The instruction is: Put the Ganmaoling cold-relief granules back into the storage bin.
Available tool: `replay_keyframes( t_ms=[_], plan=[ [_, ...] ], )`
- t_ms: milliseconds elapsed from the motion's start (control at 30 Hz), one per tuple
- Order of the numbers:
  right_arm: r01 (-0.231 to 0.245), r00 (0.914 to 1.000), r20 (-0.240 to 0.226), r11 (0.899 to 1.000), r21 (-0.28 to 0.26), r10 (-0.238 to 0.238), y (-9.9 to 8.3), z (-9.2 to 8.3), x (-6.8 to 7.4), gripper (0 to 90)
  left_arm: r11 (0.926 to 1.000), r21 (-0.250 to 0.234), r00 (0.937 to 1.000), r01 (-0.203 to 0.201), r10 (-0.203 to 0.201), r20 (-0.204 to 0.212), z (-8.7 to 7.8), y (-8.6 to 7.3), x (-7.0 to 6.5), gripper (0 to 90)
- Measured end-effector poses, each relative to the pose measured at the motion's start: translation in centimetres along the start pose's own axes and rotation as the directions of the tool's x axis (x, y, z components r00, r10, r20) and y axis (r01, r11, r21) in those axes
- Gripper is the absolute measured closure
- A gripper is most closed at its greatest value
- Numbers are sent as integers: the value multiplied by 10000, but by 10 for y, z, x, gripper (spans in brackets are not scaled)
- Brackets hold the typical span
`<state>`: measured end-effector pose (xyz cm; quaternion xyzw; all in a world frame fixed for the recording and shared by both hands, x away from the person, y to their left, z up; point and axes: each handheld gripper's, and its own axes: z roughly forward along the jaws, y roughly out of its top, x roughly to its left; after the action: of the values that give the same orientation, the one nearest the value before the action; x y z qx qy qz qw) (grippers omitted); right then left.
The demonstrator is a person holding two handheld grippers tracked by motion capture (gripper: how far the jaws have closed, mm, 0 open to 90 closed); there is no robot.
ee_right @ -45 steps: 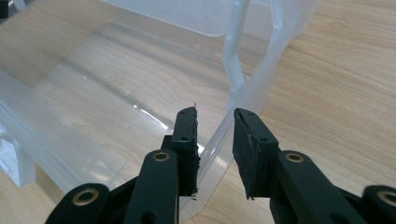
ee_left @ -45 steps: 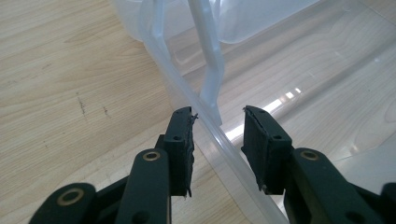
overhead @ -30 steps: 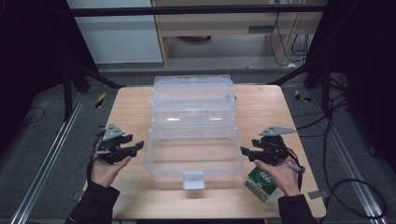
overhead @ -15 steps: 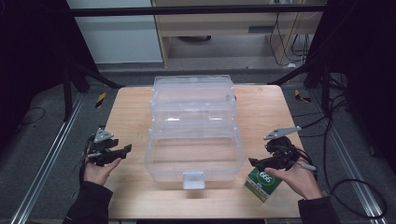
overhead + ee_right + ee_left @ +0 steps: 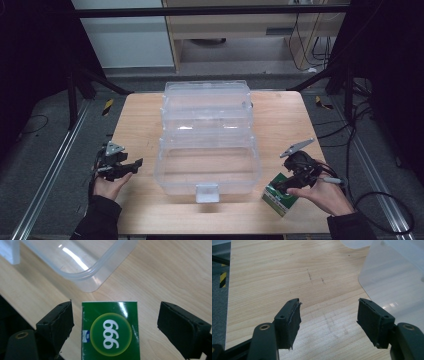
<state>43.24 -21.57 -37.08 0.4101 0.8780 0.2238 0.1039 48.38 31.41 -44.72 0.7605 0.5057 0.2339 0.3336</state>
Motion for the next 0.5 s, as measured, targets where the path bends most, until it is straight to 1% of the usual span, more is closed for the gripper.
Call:
replay_keyframes(
  t_ms=[33, 67, 100, 133, 167, 200, 267, 300, 333, 433, 467, 500],
  plan=[
    [-9, 9999, -155, 10000, 77, 10, -1, 0, 0, 131, 10000, -30, 10000, 66, -66, -7, 1, -1, 1, 334],
    [-9, 9999, -155, 10000, 77, 10, -1, 0, 0, 131, 9999, 0, 9999, 136, -136, 11, 2, -1, 1, 334],
    [-12, 9998, -183, 9993, 361, 19, -3, 3, -1, 114, 9999, 71, 10000, 92, -92, 10, 3, -2, 1, 334],
    [-12, 9998, -183, 9993, 361, 19, -3, 3, -1, 114, 9999, 140, 10000, 69, -69, -19, 3, -2, 2, 334],
    [12, 9999, -132, 9976, 691, -3, -4, 6, -2, 103, 9998, 165, 9999, 121, -121, -19, 4, -3, 2, 334],
    [12, 9999, -132, 9976, 691, -3, -4, 6, -2, 103, 9998, 162, 9999, 144, -144, 4, 4, -3, 3, 334],
    [-47, 9999, -135, 9962, 875, 59, -5, 8, -1, 94, 9998, 132, 9999, 149, -149, 34, 3, -3, 3, 335],
    [5, 9997, -234, 9942, 1078, 20, -6, 11, 0, 87, 9999, 92, 9999, 147, -147, 56, 3, -2, 2, 337],
    [5, 9997, -234, 9942, 1078, 20, -6, 11, 0, 87, 9999, 75, 9999, 109, -109, 33, 3, -2, 1, 337],
    [164, 9994, -316, 9877, 1557, -116, -9, 17, 2, 79, 9999, 114, 9999, 20, -22, 111, 4, -1, 0, 337],
    [164, 9994, -316, 9877, 1557, -116, -9, 17, 2, 79, 9999, 115, 9999, -2, 1, 118, 4, -1, -1, 337],
    [251, 9991, -381, 9832, 1807, -185, -10, 21, 2, 66, 9999, 134, 9999, -18, 16, 123, 4, -1, -1, 338]
  ],
)
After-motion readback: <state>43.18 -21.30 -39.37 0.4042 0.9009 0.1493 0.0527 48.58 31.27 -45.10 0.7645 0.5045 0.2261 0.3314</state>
